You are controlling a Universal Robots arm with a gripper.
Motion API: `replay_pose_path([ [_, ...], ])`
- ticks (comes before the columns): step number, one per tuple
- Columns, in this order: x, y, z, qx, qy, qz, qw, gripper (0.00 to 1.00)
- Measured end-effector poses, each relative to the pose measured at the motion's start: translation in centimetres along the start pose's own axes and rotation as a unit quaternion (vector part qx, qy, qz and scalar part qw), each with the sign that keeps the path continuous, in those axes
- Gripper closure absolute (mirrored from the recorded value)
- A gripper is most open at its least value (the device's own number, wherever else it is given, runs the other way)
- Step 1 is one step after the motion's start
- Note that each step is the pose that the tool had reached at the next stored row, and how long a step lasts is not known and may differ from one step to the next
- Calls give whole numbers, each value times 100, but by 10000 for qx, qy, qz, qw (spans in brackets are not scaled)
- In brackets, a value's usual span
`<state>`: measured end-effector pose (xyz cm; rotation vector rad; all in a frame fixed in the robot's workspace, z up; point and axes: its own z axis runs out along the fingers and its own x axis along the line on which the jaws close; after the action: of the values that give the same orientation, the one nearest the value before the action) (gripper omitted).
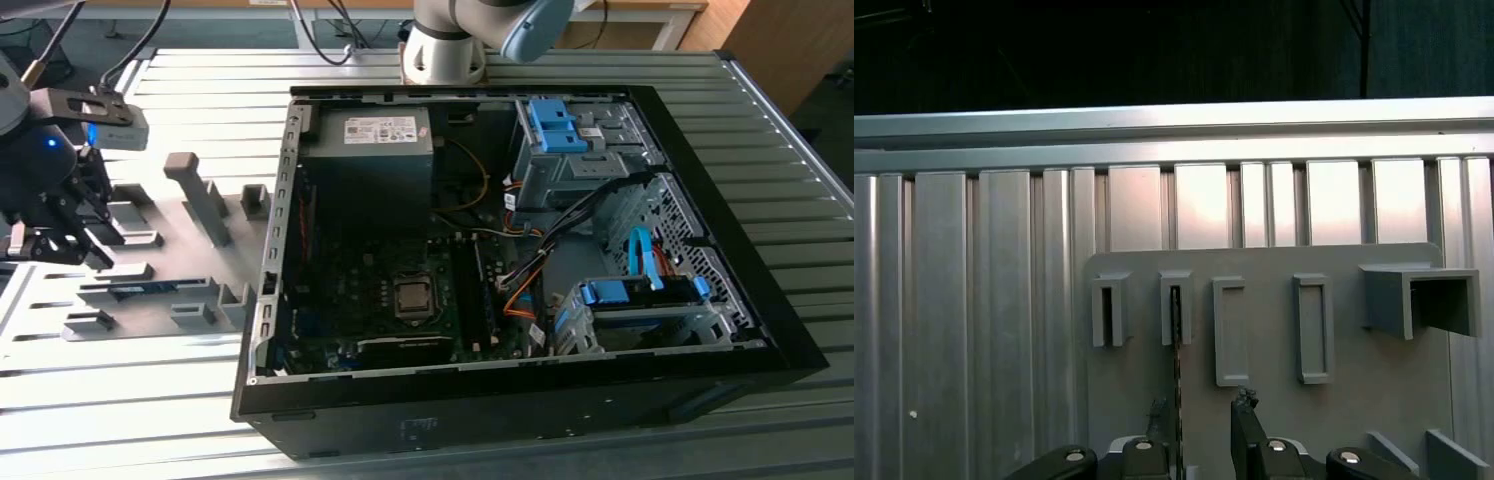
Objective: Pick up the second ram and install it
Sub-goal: 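Pick up the second ram and move it above second insertion slot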
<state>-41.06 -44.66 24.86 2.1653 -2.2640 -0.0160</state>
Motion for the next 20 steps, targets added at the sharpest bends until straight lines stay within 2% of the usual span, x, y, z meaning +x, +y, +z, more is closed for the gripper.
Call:
replay_pose_path([
  [7,3,-2,108,0,0,-10,10000,63],
  [13,37,-5,216,0,0,-16,10000,63],
  [20,44,-6,239,3,0,-16,10000,63],
])
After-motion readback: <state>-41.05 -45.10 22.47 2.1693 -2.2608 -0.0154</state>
